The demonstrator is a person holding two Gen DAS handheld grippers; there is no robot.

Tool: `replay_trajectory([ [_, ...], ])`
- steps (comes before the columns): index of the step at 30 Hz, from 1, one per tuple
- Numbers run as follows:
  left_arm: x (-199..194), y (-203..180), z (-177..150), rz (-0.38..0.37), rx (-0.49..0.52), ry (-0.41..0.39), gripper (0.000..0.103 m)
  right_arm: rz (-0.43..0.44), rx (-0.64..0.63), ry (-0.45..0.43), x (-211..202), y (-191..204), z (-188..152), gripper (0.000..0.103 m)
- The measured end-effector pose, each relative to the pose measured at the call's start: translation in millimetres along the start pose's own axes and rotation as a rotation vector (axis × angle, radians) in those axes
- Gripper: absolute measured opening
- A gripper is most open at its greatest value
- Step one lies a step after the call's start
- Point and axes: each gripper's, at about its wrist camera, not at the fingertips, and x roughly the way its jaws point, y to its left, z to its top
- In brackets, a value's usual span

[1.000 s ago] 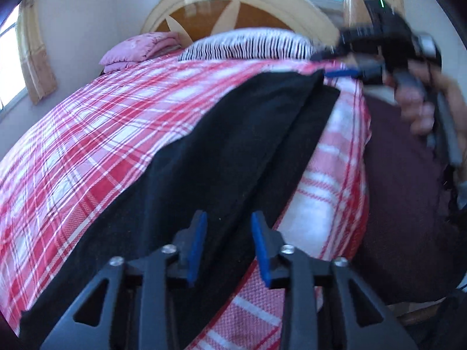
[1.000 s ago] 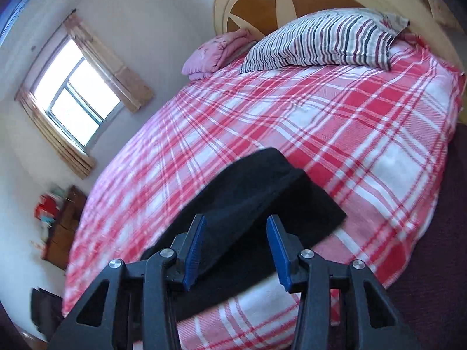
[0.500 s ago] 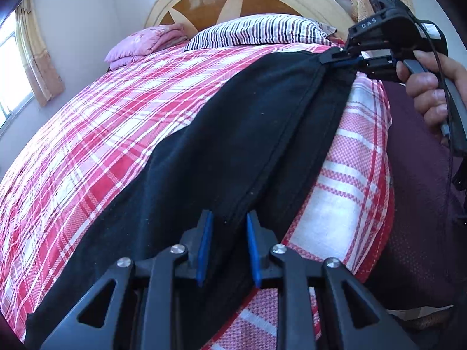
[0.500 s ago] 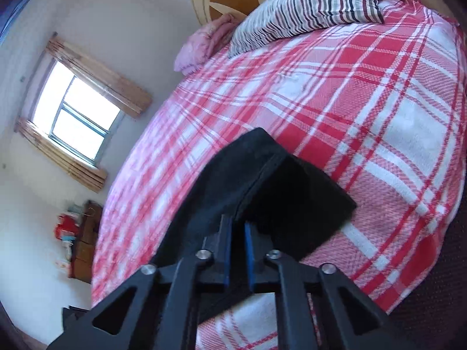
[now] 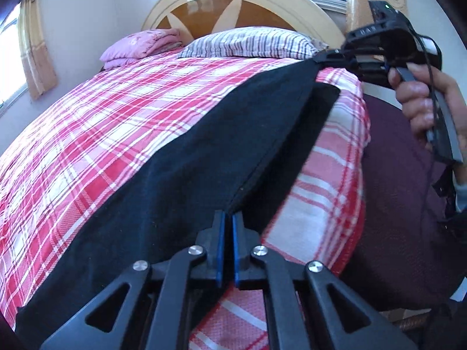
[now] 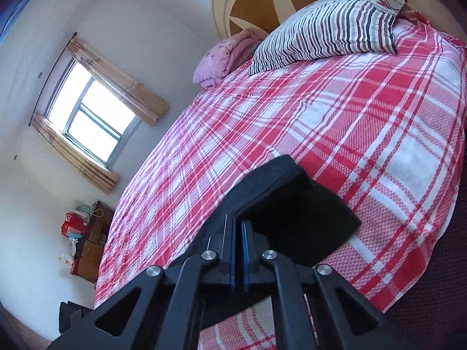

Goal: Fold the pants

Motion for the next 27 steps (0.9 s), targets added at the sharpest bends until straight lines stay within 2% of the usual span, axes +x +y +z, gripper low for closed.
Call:
replay_trajectory([
  [8, 3, 2, -4, -0.032, -0.026, -0.001, 0.005, -0.039, -0.005, 0.019, -3, -7, -9, 0.003],
  [16, 2, 0, -9, -0.067, -0.032, 0.0, 0.005, -0.115, -0.032, 0.025, -6, -22, -26, 0.003],
  [19, 4, -1, -10, -0.073, -0.029, 0.007, 0.005, -0.089, -0.008, 0.048, -1, -38, -33, 0.004],
  [21, 6, -1, -11, -0.074, -0.032, 0.008, 0.005, -0.049, 0.008, 0.032, -3, -41, -31, 0.004],
  [23, 6, 1, -11, -0.084, -0.044, 0.007, 0.005, -0.044, 0.004, 0.024, -6, -41, -30, 0.004],
  [27, 5, 4, -13, -0.103, -0.062, 0.003, 0.005, -0.071, 0.015, -0.045, -19, -47, -25, 0.005],
])
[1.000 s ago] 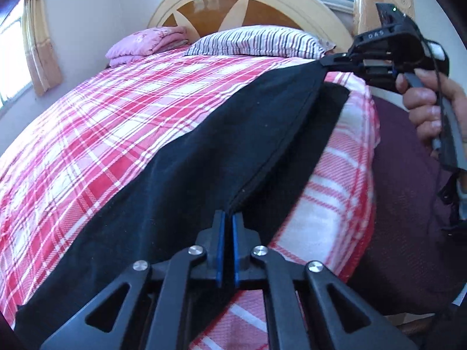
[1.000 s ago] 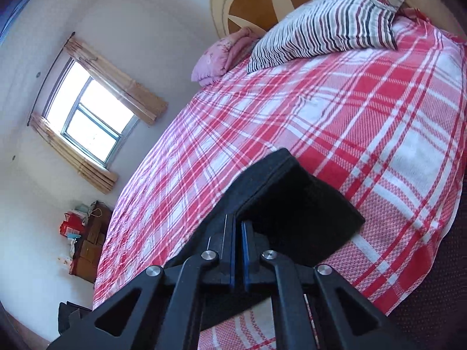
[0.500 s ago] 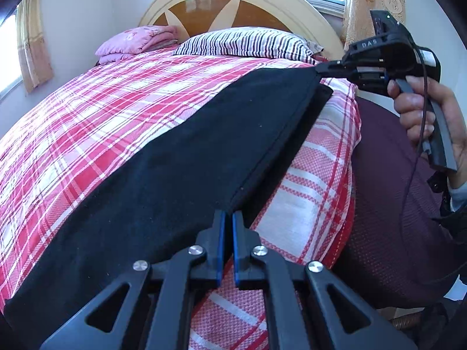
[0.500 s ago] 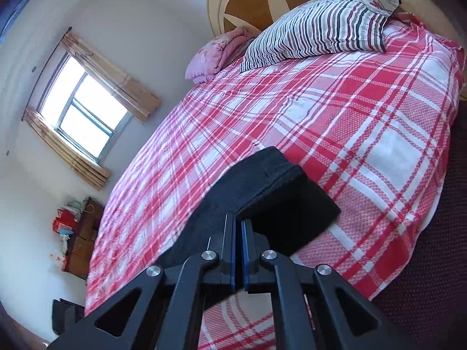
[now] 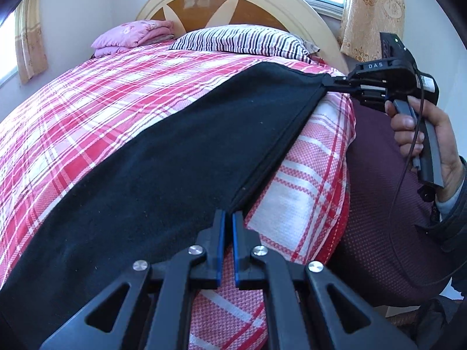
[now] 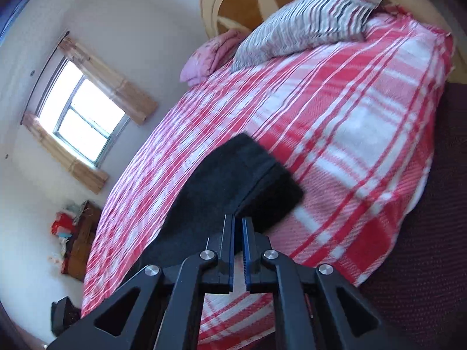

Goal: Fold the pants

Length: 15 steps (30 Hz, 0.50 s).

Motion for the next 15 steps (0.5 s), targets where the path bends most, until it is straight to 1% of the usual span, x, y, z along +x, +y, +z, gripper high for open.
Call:
replay_trajectory([
  [2, 0, 0, -1, -0.002, -0.001, -0.002, 0.005, 0.009, 0.019, -0.033, -5, -5, 5, 0.005],
  [5, 2, 0, -2, -0.003, -0.005, -0.005, 0.005, 0.03, 0.01, -0.064, -7, -7, 9, 0.005],
  [7, 3, 0, -3, -0.004, -0.003, -0.008, 0.005, -0.041, 0.003, -0.051, 0, -13, 10, 0.005],
  [9, 0, 2, -3, -0.008, -0.013, -0.013, 0.005, -0.059, 0.03, -0.038, 1, -23, 8, 0.005],
  [11, -7, 5, -2, -0.006, -0.023, -0.018, 0.005, -0.083, 0.031, -0.057, -4, -28, 9, 0.005],
  [12, -14, 6, -2, 0.001, -0.026, -0.03, 0.006, -0.091, 0.029, -0.074, -8, -27, 10, 0.005],
  [15, -36, 16, -7, 0.036, -0.031, -0.073, 0.006, -0.067, 0.013, -0.12, -22, -19, 11, 0.005],
])
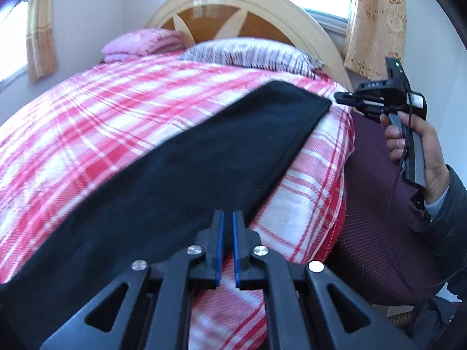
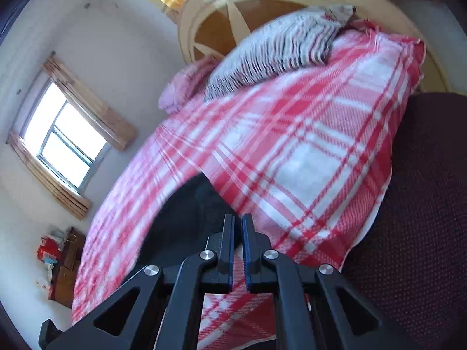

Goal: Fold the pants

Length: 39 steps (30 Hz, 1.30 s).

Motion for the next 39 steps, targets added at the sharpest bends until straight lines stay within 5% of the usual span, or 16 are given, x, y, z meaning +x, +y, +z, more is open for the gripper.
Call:
replay_trajectory([
  [5, -27, 35, -22, 0.069, -0.071, -0.021, 0.006, 0.108, -0.156, 0.022, -10, 55, -22, 0.005],
  [12, -20, 43, -58, 0.061, -0.098, 0.047, 0.006, 0.324, -0.559, 0.295, 12, 180, -124, 0.007],
  [13, -18, 40, -60, 0.059, -0.087, 0.048, 0.006, 0.332, -0.595, 0.324, 14, 189, -136, 0.009],
  [16, -9, 36, -63, 0.048, -0.081, 0.046, 0.01, 0.406, -0.678, 0.422, 24, 211, -175, 0.044],
  [19, -3, 37, -69, 0.022, -0.09, 0.073, 0.015, 0.417, -0.715, 0.475, 37, 212, -197, 0.047],
  [22, -7, 39, -70, -0.001, -0.101, 0.071, 0.019, 0.317, -0.704, 0.569, 58, 205, -210, 0.047],
  [26, -17, 41, -62, 0.016, -0.112, 0.04, 0.019, 0.381, -0.698, 0.534, 44, 204, -192, 0.047],
  [30, -27, 52, -51, 0.034, -0.136, -0.017, 0.025, 0.363, -0.667, 0.384, 26, 196, -135, 0.047],
  [32, -24, 59, -50, 0.052, -0.15, -0.02, 0.038, 0.286, -0.591, 0.321, 33, 178, -94, 0.047],
  [36, -14, 69, -56, 0.037, -0.2, -0.006, 0.038, 0.094, -0.355, 0.231, 69, 129, -1, 0.047],
  [39, -5, 67, -60, 0.035, -0.202, 0.022, 0.038, -0.045, -0.309, 0.222, 95, 103, 36, 0.046],
])
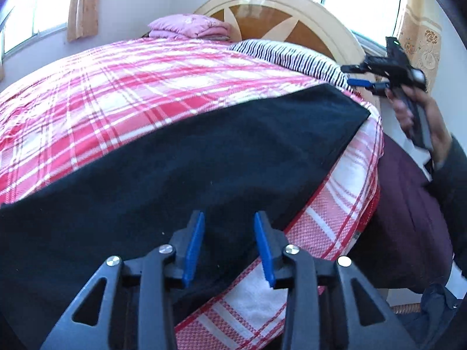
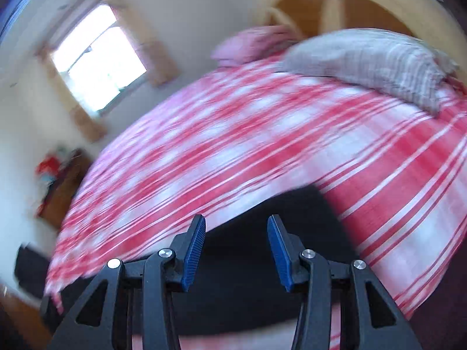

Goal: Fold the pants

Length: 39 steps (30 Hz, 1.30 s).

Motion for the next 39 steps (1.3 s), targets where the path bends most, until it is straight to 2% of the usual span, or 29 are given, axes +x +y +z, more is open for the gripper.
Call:
replay_trajectory([
  [3, 1, -2, -2, 0.005, 0.011, 0.007, 0.038, 0.014, 0.049, 0.109, 32, -17, 15, 0.046],
  [4, 1, -2, -2, 0.004, 0.01, 0.007, 0.038, 0.006, 0.032, 0.148, 43, -17, 14, 0.046],
  [5, 2, -1, -1, 0.001, 0.004, 0.009, 0.038, -0.015, 0.001, 0.161, 49, -14, 12, 0.042],
  [6, 3, 0, -1, -0.003, -0.004, 0.011, 0.038, -0.028, -0.022, 0.152, 49, -11, 9, 0.034],
  [9, 3, 0, -2, -0.007, -0.005, 0.012, 0.038, -0.053, -0.09, 0.146, 45, -3, 1, 0.027],
  [10, 3, 0, -2, -0.007, -0.004, 0.012, 0.038, -0.066, -0.112, 0.148, 42, -2, -2, 0.026],
  [12, 3, 1, -2, -0.009, -0.003, 0.011, 0.038, -0.16, -0.168, 0.145, 38, -3, -9, 0.026],
  [17, 3, 2, -2, -0.01, -0.01, 0.011, 0.038, -0.25, -0.29, 0.102, 35, 8, -17, 0.027],
  [20, 3, 2, -2, -0.008, -0.009, 0.015, 0.038, -0.28, -0.286, 0.029, 28, 16, -8, 0.029],
  [23, 3, 2, -2, -0.009, -0.01, 0.017, 0.038, -0.257, -0.277, -0.024, 16, 25, -2, 0.029],
  [25, 3, 2, -2, -0.011, -0.015, 0.015, 0.038, -0.179, -0.274, -0.036, 10, 34, -2, 0.029],
  [27, 4, 2, -2, -0.011, -0.017, 0.011, 0.039, -0.057, -0.283, 0.017, 12, 44, -9, 0.029],
  [28, 3, 2, -3, -0.012, -0.015, 0.01, 0.039, -0.03, -0.291, 0.052, 18, 48, -14, 0.029],
  [30, 3, 1, -4, -0.01, -0.006, 0.009, 0.039, -0.041, -0.299, 0.115, 35, 50, -23, 0.029],
  [33, 2, -1, -5, -0.012, -0.001, 0.008, 0.042, -0.123, -0.269, 0.146, 56, 36, -28, 0.029],
  [36, -1, -2, -5, -0.01, -0.004, 0.007, 0.042, -0.109, -0.234, 0.134, 52, 31, -25, 0.029],
  [39, -5, 1, -3, -0.006, -0.021, -0.004, 0.042, -0.142, -0.293, 0.08, 30, 52, -34, 0.03],
])
